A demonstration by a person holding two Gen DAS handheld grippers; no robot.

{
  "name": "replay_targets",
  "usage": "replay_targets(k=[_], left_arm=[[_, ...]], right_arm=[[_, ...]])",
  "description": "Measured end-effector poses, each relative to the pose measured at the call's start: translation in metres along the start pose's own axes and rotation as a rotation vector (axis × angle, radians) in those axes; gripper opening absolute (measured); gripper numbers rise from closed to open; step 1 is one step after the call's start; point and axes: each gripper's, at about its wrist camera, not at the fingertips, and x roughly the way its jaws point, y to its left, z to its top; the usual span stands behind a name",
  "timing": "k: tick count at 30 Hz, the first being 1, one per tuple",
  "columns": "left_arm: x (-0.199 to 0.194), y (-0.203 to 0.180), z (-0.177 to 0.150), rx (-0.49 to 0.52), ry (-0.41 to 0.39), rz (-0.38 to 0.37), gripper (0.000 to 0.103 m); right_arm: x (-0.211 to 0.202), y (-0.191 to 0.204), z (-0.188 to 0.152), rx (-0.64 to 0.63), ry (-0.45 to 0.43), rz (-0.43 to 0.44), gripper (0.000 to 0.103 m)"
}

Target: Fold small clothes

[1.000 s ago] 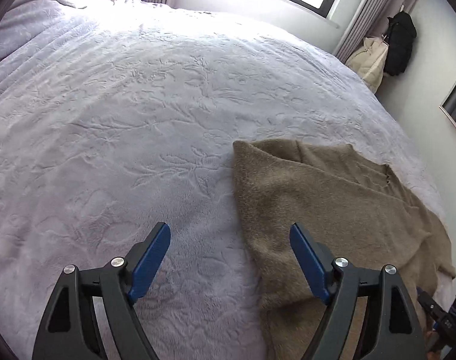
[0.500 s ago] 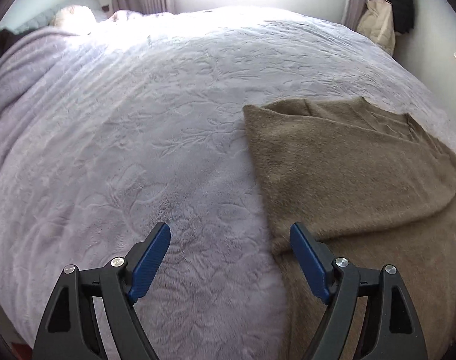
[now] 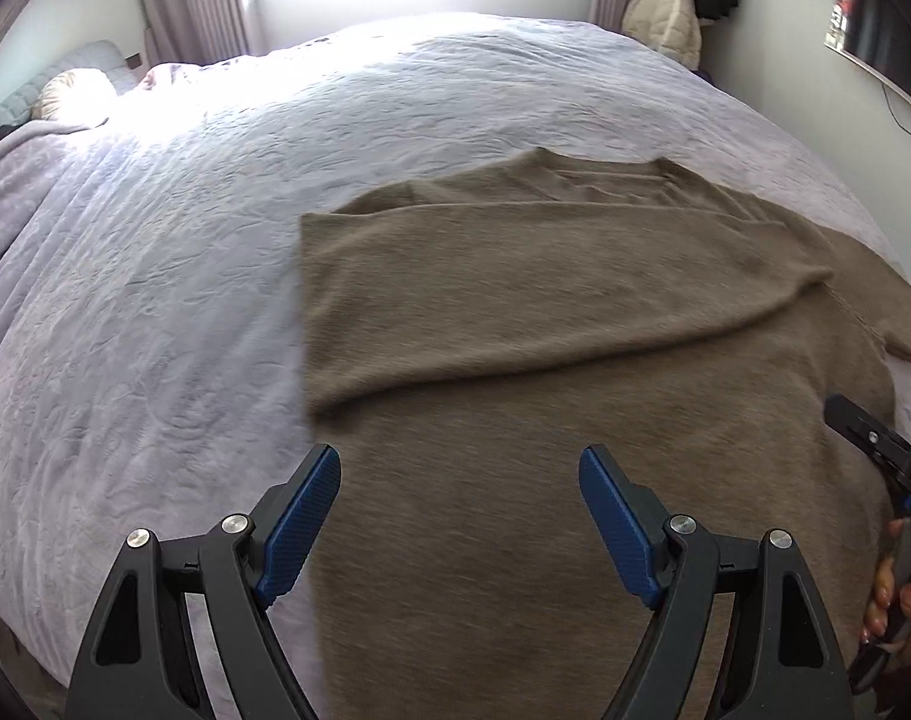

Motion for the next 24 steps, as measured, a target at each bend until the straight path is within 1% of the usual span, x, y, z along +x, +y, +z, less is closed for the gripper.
replay_targets(k=[3,7,8,11,14,19,22,24], left_arm=[[-0.003,-0.023,-0.006,0.011,0.005,-0.031,0.083],[-0.007,-0.057,-0.016,0.044,0.013,-0.061,0.083],[-0.008,-0.063,-0.018,0.049,0.016,-0.066,0.083],[-0.009,-0.083,-0.021,0.063,0.032,-0.085,0.083],[-0.011,-0.097,-0.022,0.078,0.032,-0.086,0.083],[-0.009,-0.125,-0.021,0.101,0.035,-0.107,0.083],[-0.007,-0.142,-0.022,0.104,0.037,-0.127,0.083],[-0.006,-0.152,-0.022,0.106,0.040,-0.143,0.083]], right_arm=[[-0.001,-0.001,0.000,0.003,-0.003,0.012,0.066],[-0.001,-0.001,0.001,0.002,0.006,0.054,0.075],[-0.001,0.000,0.002,-0.001,0.020,0.067,0.077],[-0.003,0.005,0.005,-0.026,0.080,0.056,0.077],[-0.016,0.006,0.004,-0.021,0.101,0.065,0.077],[-0.048,-0.017,0.003,0.074,0.083,0.123,0.078],[-0.073,-0.041,0.007,0.128,0.038,0.073,0.078],[-0.089,-0.063,0.011,0.180,-0.005,0.072,0.078]])
